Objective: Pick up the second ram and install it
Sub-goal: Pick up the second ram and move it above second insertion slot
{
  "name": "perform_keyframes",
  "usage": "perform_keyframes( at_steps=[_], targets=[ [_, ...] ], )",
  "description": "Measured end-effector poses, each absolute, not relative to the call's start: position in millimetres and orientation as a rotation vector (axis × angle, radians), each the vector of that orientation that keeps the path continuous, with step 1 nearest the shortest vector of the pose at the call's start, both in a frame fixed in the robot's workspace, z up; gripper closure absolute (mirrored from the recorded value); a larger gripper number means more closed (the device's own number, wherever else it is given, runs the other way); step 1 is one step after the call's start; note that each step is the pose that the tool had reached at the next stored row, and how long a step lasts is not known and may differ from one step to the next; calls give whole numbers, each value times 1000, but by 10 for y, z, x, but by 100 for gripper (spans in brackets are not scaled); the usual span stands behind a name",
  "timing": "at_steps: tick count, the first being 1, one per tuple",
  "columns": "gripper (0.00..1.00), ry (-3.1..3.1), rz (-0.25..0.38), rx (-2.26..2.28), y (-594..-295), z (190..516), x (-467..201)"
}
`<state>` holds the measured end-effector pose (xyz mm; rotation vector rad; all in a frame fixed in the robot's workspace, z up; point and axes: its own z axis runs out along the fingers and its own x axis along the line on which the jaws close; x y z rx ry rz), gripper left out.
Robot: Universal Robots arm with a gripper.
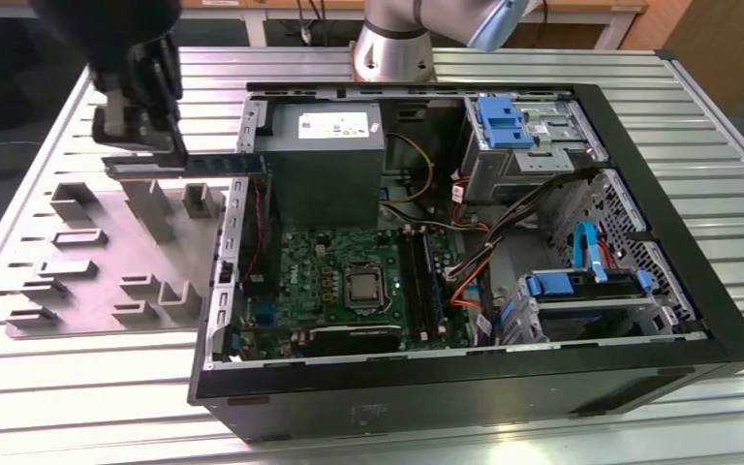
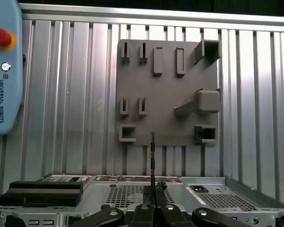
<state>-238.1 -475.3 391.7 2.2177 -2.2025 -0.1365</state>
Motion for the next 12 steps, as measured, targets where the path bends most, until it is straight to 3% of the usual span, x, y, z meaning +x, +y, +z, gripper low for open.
perform_keyframes(
  at_steps=[12],
  targets=[
    [88,-2202,-138,2217,-4753,3918,-1833]
  ],
)
